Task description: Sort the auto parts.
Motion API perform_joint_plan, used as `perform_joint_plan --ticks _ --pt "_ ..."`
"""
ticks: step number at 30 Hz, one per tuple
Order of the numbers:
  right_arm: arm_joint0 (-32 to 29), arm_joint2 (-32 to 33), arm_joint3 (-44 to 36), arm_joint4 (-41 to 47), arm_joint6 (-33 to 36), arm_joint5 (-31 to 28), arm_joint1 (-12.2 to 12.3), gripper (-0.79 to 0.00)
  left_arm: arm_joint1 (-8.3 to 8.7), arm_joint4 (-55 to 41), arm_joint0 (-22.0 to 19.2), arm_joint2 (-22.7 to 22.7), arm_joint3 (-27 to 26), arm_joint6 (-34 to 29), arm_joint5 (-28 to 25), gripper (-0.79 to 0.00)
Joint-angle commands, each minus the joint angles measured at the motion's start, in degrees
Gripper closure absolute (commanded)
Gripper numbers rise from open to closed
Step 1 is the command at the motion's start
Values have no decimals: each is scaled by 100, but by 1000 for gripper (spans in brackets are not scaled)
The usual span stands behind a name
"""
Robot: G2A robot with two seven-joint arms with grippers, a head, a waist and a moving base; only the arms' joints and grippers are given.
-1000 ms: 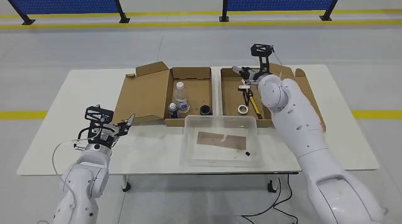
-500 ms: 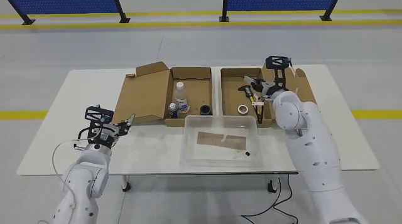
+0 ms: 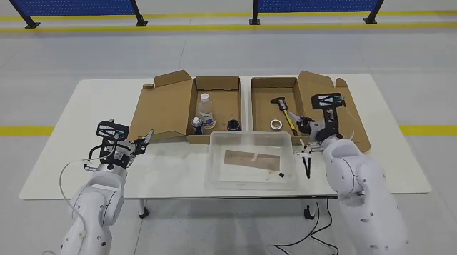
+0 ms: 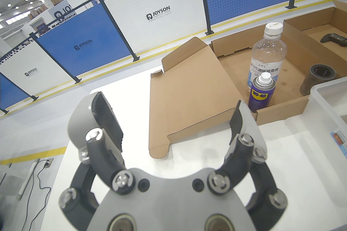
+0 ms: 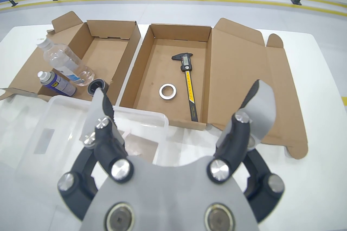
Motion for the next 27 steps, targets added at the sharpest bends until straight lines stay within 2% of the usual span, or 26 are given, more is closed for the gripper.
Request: perform_joint_plan --ticks 1,5,8,14,27 --pt "-253 122 -217 130 -84 1 9 -785 0 0 0 0 0 0 0 -785" --pt "-628 354 -370 632 -436 -28 10 -785 0 0 0 0 0 0 0 -785" --pt "-758 404 -414 521 -482 -144 30 -785 0 0 0 0 0 0 0 -785" --pt "-639 447 -275 653 -474 -578 61 -785 0 0 0 0 0 0 0 -785" --pt "-612 424 -272 615 -445 -585 63 -784 0 0 0 0 0 0 0 -785"
